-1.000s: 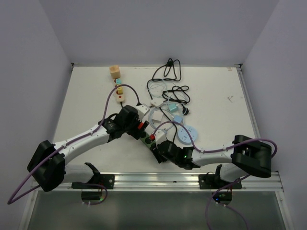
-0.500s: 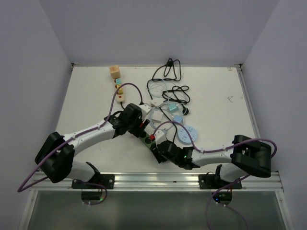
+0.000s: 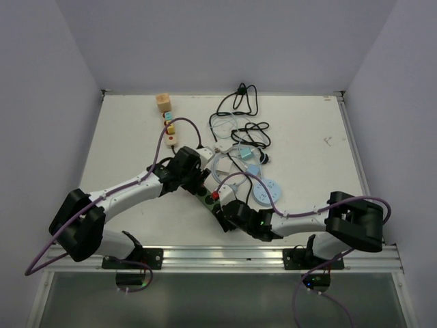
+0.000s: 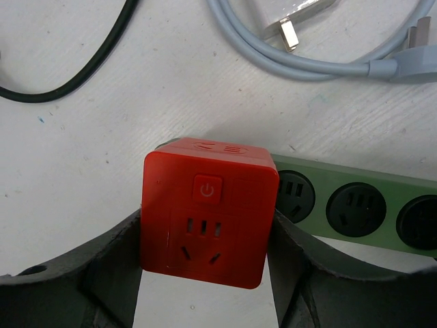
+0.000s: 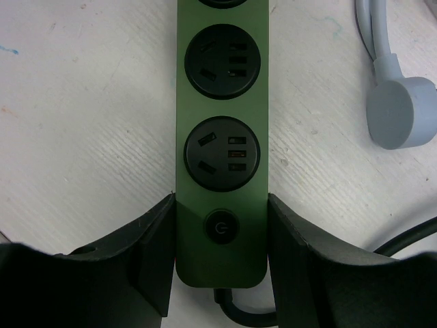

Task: Pull the plug off the socket
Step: Remove the plug from the socket.

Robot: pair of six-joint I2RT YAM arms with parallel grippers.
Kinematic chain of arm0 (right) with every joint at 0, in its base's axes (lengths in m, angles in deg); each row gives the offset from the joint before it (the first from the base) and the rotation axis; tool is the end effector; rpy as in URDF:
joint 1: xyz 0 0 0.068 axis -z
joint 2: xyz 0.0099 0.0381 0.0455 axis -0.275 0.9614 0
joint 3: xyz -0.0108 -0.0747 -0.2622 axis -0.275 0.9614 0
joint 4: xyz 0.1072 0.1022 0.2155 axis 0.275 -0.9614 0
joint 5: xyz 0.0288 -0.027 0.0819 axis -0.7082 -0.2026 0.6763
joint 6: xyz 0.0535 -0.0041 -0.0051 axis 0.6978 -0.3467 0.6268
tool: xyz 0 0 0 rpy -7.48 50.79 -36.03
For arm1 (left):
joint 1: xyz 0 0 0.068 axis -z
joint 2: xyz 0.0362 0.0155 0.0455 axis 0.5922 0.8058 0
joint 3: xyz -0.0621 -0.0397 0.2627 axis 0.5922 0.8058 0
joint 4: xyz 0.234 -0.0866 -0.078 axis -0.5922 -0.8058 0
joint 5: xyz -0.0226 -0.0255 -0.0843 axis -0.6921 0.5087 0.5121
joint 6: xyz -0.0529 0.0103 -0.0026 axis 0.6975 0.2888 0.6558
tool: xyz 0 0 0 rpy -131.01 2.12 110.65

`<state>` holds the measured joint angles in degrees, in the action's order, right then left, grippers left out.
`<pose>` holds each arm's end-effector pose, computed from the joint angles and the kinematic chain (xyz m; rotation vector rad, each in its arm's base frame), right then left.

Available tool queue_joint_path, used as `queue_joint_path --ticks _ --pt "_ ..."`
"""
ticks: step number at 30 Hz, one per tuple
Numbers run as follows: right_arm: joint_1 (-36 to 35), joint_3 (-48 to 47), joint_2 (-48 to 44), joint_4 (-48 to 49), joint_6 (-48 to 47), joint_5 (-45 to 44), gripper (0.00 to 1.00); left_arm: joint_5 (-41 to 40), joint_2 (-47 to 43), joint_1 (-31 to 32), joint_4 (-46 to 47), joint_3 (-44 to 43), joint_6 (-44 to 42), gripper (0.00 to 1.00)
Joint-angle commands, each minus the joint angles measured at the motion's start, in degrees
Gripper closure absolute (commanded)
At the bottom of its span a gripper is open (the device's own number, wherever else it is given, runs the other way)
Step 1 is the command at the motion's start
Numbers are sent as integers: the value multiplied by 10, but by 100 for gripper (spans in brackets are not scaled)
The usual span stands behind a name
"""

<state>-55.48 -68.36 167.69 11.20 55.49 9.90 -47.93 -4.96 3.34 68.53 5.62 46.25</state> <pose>0.0975 0.2488 0.1421 -0.8030 2.1089 0.4338 0.2153 -0.1722 0.2049 0.7757 2.3634 -0.1306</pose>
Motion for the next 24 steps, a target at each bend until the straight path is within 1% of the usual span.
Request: queue_joint_path --ticks 1,5,10,13,18,22,24 --pt "3 -14 48 -13 -1 26 100 -19 -5 -2 19 -28 -4 100" --pt "3 -17 51 -13 -2 29 100 -35 21 -2 -33 -68 1 100" --pt "3 -30 69 -20 -9 38 100 -51 37 -2 -71 -121 5 100" --pt "2 -30 69 -22 -8 38 100 -54 49 -2 -91 -139 9 100" --pt "3 -7 36 -13 6 43 100 -43 27 -1 -56 -107 31 100" --pt "12 -4 24 -20 18 56 100 -48 -24 -1 -7 -55 88 100" --pt "19 -3 19 -20 21 71 100 -51 -59 0 36 -19 108 100"
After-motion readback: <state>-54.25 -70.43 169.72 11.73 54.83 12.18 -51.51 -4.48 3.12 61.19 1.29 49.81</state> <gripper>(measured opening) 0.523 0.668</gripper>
